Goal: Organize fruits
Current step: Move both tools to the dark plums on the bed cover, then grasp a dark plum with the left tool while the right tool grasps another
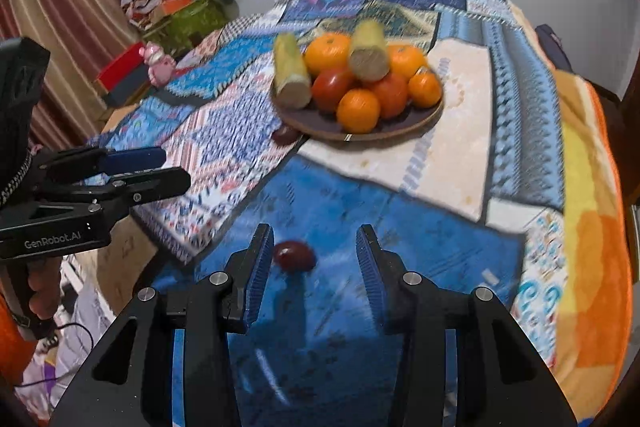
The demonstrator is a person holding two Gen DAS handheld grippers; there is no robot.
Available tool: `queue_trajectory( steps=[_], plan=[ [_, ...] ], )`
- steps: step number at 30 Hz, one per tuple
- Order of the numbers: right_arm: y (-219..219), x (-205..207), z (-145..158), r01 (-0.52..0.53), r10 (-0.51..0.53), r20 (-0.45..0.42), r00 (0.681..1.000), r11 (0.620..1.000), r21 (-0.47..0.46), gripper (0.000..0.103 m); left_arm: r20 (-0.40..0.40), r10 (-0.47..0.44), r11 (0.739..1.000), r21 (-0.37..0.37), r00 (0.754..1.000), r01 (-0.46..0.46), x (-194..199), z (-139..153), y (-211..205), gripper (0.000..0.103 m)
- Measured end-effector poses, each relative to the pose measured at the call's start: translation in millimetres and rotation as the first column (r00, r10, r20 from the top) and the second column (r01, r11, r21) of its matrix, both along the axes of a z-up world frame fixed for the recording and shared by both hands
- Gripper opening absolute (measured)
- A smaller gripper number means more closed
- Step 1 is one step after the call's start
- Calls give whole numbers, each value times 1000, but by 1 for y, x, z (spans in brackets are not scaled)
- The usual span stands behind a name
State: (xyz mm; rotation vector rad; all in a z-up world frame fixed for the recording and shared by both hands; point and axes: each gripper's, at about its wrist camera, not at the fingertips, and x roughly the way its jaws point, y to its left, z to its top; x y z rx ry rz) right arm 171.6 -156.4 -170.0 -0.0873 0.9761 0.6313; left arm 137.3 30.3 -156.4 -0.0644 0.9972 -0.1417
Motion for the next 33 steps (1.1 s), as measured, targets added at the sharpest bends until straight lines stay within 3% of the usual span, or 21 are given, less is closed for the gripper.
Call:
queue_trajectory(
  steps=[7, 9, 11, 21, 33],
  plan=[
    [15, 0, -21, -25, 25, -68, 997, 1000, -5, 39, -36, 8, 1000, -17, 999, -9, -3, -14, 7, 50],
    [18, 0, -26, -30, 30, -75, 997, 999, -11, 34, -42, 10, 1000, -20, 999, -11, -1, -16, 8, 50],
    [19, -1, -27, -34, 33, -64, 997, 999, -20, 28, -45, 12, 1000, -21, 999, -13, 2, -18, 9, 50],
    [4, 15, -15, -2, 3, -37, 999, 1000, 21, 27, -66, 5, 1000, -23, 998, -6, 49, -25, 5, 50],
    [-19, 44, -8, 63, -62, -12, 998, 997, 53, 28, -90, -23, 999, 40, 996, 27, 103, -45, -15, 48]
  ],
)
